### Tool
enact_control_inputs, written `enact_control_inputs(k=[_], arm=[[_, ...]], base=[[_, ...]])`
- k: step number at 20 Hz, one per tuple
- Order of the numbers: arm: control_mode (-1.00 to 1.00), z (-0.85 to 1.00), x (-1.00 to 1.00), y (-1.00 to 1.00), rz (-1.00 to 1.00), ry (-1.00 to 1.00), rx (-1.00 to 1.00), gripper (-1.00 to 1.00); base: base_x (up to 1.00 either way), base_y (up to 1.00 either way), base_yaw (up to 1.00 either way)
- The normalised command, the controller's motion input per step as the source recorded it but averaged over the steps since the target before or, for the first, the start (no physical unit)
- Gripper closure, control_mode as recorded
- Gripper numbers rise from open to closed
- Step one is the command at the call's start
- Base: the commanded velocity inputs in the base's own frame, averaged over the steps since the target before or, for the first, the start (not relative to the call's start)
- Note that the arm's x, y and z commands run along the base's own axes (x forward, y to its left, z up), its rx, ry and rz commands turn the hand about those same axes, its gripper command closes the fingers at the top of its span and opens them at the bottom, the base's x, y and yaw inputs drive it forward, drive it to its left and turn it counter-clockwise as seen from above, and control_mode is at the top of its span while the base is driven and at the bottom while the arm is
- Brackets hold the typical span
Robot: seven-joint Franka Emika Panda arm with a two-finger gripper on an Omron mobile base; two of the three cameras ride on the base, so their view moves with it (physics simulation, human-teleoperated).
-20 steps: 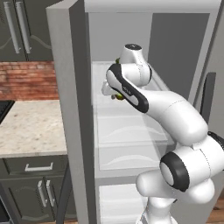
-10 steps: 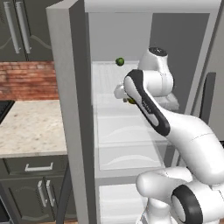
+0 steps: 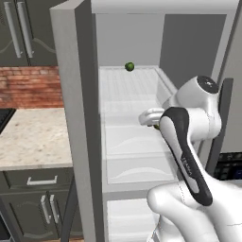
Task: Pick up the apple and kiwi from the fridge and place one fruit on each plate on the dining counter.
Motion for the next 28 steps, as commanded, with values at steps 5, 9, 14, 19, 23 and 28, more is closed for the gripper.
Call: enact_control_inputs(k=[5, 9, 14, 19, 23, 28], arm=[[-1.0, 0.33, -0.97, 0.0, 0.0, 0.09, -0.04, 1.0], [-1.0, 0.08, -0.76, 0.0, 0.0, 0.09, -0.03, 1.0], [-1.0, 0.0, -0.69, 0.0, 0.0, -0.06, 0.0, 1.0], [-1.0, 0.0, -0.09, 0.0, 0.0, -0.01, 0.0, 1.0], [-1.0, 0.0, 0.0, 0.0, 0.0, 0.0, 0.0, 1.0], [1.0, 0.0, 0.0, 0.0, 0.0, 0.0, 0.0, 1.0]], base=[[0.0, 0.0, 0.0], [0.0, 0.0, 0.0], [0.0, 0.0, 0.0], [0.0, 0.0, 0.0], [0.0, 0.0, 0.0], [0.15, -0.06, 0.04]])
